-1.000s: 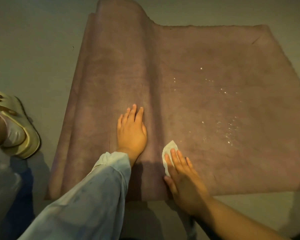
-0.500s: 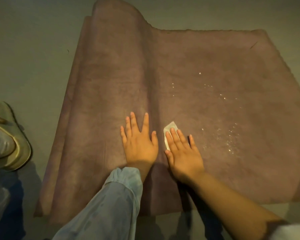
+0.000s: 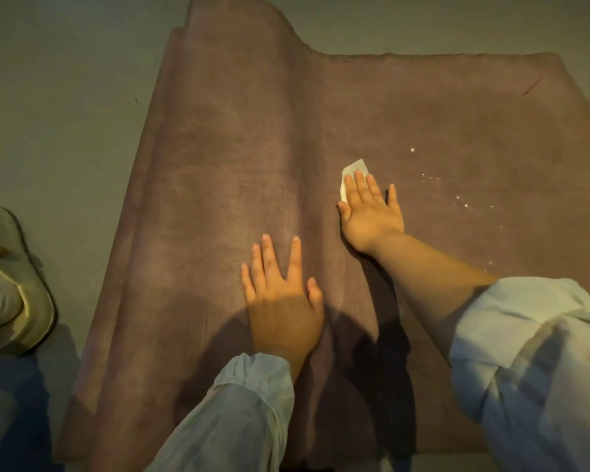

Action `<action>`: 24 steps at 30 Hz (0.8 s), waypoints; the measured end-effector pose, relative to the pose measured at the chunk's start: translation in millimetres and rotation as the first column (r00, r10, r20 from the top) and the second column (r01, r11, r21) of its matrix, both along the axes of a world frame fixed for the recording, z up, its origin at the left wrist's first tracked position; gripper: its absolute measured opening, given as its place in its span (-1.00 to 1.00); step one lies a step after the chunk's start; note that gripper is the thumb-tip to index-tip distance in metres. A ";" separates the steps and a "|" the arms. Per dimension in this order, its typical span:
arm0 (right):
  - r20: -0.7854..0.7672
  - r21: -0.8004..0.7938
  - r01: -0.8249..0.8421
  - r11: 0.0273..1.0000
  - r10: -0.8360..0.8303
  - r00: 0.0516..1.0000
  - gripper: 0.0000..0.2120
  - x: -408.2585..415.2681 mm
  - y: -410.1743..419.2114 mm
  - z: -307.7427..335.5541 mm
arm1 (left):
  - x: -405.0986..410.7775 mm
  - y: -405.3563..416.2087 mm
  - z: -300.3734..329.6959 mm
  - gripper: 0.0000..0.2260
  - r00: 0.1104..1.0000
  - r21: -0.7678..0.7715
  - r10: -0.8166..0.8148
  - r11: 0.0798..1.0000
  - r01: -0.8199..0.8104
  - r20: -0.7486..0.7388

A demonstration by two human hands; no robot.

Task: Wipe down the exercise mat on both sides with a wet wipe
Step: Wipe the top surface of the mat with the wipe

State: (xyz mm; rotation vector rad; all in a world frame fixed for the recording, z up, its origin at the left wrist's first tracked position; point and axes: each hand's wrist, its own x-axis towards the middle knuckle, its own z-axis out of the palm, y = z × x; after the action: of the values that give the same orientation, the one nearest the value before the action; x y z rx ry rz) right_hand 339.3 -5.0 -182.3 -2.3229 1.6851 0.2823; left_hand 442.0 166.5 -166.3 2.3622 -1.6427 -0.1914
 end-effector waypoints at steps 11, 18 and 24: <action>-0.080 0.035 0.410 0.911 -0.406 0.910 -0.47 -130.7 22.1 5.8 | 0.0 2.3 -1.9 -0.48 0.998 -0.027 0.009 1.000 -0.011 -0.063; -0.029 0.034 0.385 0.922 -0.384 0.923 -0.46 -76.0 42.8 3.2 | -2.8 0.0 -0.7 -0.48 0.998 -0.022 0.017 1.000 -0.018 -0.053; 0.154 0.024 0.020 1.000 -0.024 0.988 -0.49 5.7 105.3 -2.1 | -1.1 -3.9 -5.5 -0.42 0.998 0.039 0.020 0.999 -0.018 -0.061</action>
State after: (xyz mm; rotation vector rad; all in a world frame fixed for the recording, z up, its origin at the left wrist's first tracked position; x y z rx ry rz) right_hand 345.0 100.3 -184.4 -2.2459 1.6234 0.1122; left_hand 440.8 162.5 -171.8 2.3738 -1.6017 -0.2915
